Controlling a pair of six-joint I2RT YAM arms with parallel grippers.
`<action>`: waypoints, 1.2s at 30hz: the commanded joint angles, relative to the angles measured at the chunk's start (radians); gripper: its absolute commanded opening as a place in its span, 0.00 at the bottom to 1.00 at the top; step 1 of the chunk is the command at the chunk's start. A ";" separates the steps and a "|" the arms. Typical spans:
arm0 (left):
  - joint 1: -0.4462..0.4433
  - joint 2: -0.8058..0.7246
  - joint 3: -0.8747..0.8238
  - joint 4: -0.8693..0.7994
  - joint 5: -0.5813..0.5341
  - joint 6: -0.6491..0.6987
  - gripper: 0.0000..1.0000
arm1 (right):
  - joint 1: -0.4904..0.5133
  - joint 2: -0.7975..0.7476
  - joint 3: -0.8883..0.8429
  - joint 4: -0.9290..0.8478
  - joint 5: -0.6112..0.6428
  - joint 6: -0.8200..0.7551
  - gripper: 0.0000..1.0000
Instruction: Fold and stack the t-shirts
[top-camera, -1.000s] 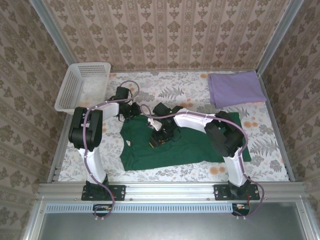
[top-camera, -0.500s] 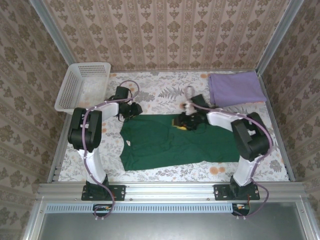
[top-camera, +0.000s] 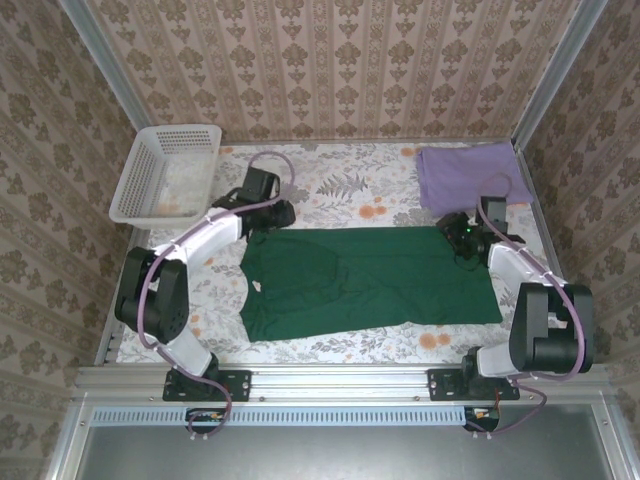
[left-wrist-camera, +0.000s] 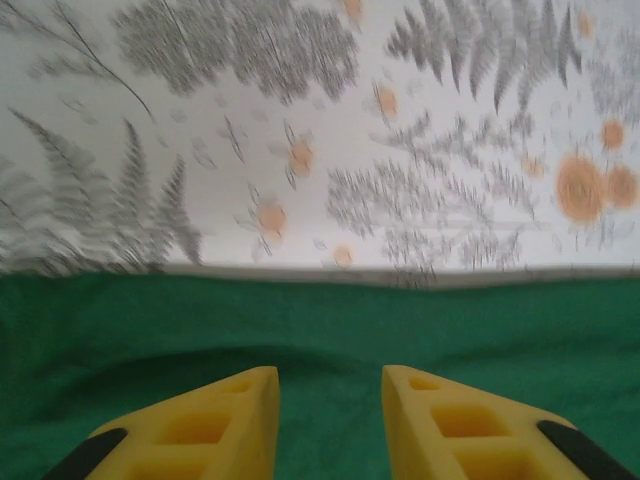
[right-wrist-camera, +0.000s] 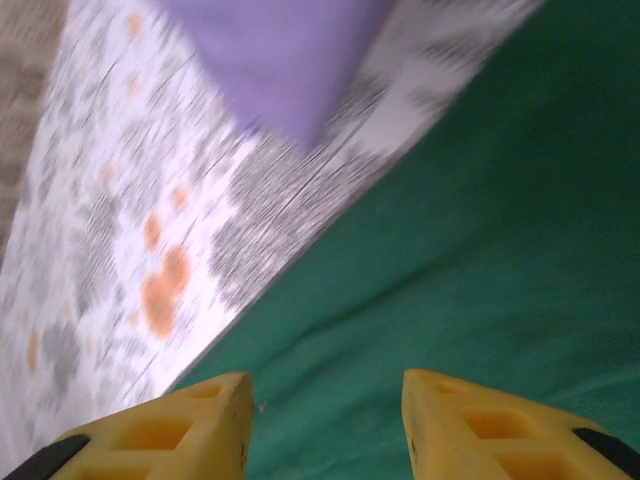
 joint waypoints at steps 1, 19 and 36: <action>-0.030 -0.013 -0.126 0.079 -0.019 -0.155 0.33 | -0.044 0.037 -0.015 -0.030 0.091 0.055 0.45; -0.008 0.297 0.006 -0.011 -0.070 -0.156 0.41 | 0.241 -0.116 -0.013 -0.288 0.081 -0.181 0.47; 0.083 0.869 1.239 -0.506 -0.063 0.121 0.43 | 0.592 -0.160 -0.071 -0.261 -0.026 -0.202 0.47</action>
